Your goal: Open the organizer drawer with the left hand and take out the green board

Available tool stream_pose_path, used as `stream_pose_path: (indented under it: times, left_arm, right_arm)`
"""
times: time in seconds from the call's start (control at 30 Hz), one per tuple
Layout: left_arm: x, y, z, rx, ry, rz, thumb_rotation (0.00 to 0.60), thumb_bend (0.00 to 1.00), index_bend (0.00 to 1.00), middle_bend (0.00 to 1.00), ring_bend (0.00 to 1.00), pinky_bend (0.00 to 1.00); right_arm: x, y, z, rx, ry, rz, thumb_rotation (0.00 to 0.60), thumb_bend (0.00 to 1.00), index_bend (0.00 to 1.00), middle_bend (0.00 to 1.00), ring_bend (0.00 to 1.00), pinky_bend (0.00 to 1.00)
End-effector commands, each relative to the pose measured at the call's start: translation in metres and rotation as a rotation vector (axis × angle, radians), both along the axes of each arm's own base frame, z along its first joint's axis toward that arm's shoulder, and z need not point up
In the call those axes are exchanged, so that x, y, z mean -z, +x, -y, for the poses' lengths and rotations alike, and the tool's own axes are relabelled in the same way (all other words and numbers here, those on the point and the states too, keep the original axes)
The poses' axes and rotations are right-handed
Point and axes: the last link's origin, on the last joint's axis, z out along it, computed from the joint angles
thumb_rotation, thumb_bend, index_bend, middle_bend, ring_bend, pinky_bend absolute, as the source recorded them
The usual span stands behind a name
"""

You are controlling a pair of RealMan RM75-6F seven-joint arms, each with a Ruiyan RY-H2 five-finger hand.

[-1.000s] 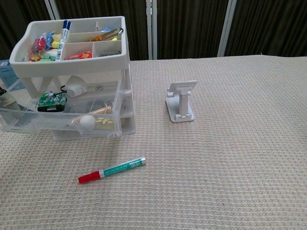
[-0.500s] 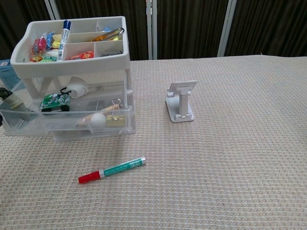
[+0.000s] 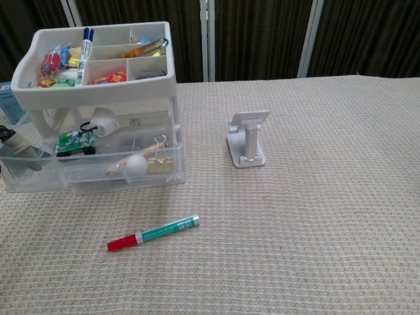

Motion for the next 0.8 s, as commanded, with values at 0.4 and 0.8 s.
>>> stream_pose_path:
  times: [0.4, 0.8]
  left_arm:
    - [-0.005, -0.003, 0.002, 0.011, 0.04, -0.005, 0.6, 0.86, 0.05, 0.76, 0.77, 0.63]
    - [-0.021, -0.002, 0.003, 0.037, 0.087, -0.012, 0.6, 0.58, 0.08, 0.76, 0.77, 0.63]
  right_arm:
    - [0.001, 0.0, -0.001, 0.002, 0.007, -0.003, 0.6, 0.01, 0.11, 0.0, 0.0, 0.0]
    - [0.001, 0.001, -0.001, 0.0, 0.006, -0.004, 0.6, 0.02, 0.11, 0.0, 0.0, 0.0]
